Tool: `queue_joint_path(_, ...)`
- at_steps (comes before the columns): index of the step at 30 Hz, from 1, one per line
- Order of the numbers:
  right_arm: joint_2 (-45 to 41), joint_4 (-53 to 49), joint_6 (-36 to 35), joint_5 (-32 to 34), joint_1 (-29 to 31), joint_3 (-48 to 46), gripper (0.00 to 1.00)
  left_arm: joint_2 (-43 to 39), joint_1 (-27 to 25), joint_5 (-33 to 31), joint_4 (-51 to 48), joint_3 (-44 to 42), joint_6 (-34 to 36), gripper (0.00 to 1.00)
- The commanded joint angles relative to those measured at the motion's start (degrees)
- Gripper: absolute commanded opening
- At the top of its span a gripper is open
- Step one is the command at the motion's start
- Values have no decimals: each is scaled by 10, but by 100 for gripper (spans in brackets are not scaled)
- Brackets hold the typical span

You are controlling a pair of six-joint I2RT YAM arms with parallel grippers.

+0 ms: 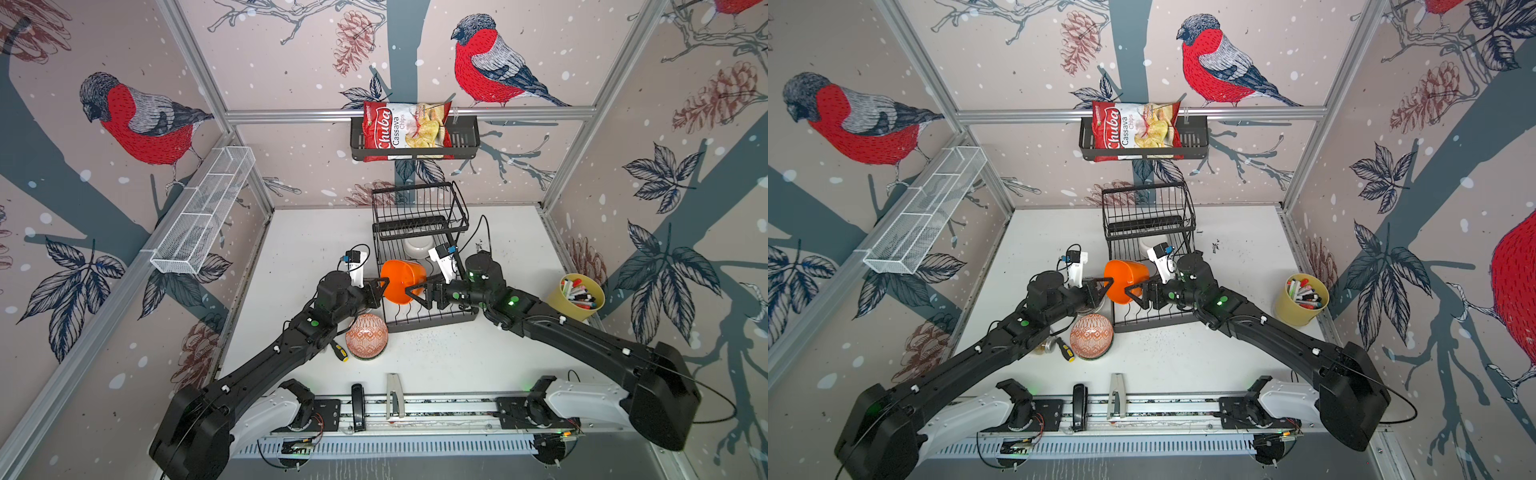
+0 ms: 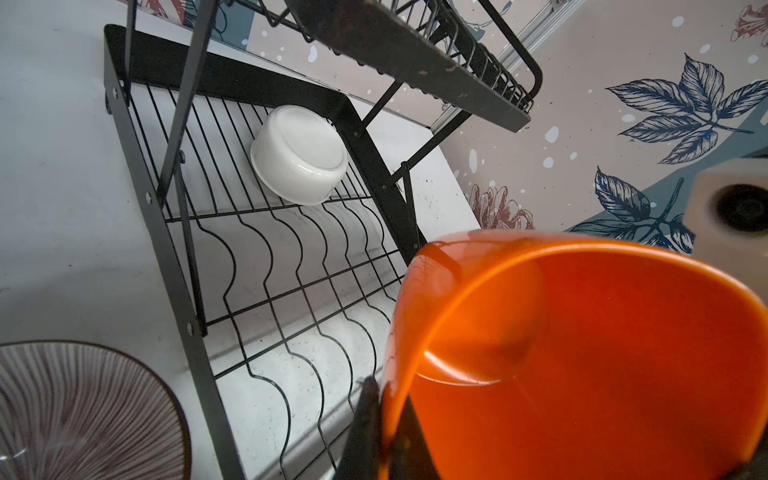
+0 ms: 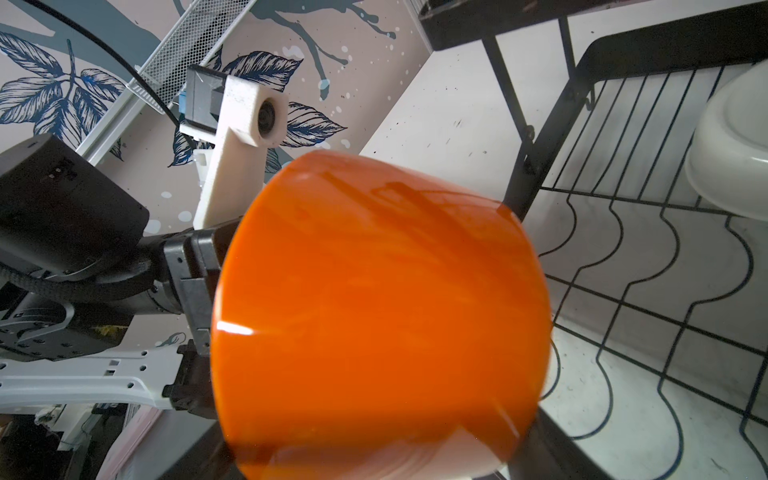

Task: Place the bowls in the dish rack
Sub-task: 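Carry the orange bowl over the rack while the right gripper grasps its rim, then open the left gripper and withdraw it while the right gripper holds the bowl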

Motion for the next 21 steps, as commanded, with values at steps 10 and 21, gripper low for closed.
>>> queue_joint_path(10,2,9,-15,37,9,8,67,14,1,25,36,5,-6,23)
queue_joint_path(21,13,-25,-35,139,18,13,66,12,0,8,15,11,-1,85)
